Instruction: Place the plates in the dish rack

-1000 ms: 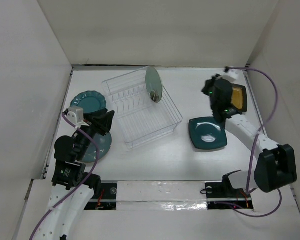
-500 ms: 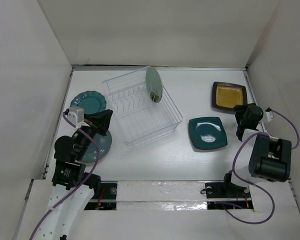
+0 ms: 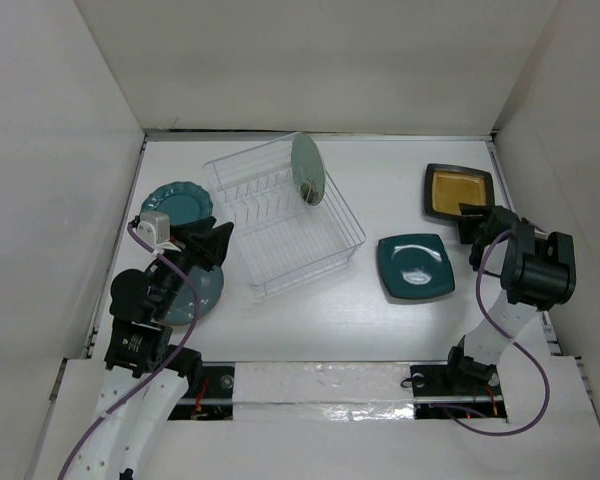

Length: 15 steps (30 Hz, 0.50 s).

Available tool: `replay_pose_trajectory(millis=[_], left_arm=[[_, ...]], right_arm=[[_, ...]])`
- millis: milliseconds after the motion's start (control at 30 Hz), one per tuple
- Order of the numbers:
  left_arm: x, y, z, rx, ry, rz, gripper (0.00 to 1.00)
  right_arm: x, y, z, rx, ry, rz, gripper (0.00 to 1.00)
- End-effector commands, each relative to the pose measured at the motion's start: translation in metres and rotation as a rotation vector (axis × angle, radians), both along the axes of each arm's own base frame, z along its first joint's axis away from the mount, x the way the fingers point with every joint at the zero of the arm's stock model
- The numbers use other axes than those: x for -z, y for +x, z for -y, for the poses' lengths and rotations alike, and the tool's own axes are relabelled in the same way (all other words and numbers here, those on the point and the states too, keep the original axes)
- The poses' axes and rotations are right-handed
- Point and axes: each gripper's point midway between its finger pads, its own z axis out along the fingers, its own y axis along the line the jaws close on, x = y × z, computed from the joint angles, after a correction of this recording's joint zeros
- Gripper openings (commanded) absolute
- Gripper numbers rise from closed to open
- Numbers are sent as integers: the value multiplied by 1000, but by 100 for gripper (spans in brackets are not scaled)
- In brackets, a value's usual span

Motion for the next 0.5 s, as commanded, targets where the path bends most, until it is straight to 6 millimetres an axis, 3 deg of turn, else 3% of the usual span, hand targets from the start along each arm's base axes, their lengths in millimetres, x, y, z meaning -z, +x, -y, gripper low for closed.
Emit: replay_pose_trajectory(millis=[0, 267, 367, 467], left_arm=[[-5, 4, 3, 11, 0, 21, 45], [-8, 5, -2, -22, 7, 26, 45], [-12, 5, -4, -33, 1, 39, 45], [-12, 6, -6, -41, 5, 36, 45]], right_arm=[[-22, 22, -3, -5, 33, 101, 63], [-18, 39, 0, -2, 63, 110, 58], [-18, 45, -2, -23, 71, 117, 47], [-21, 50, -2, -33, 72, 136, 28]])
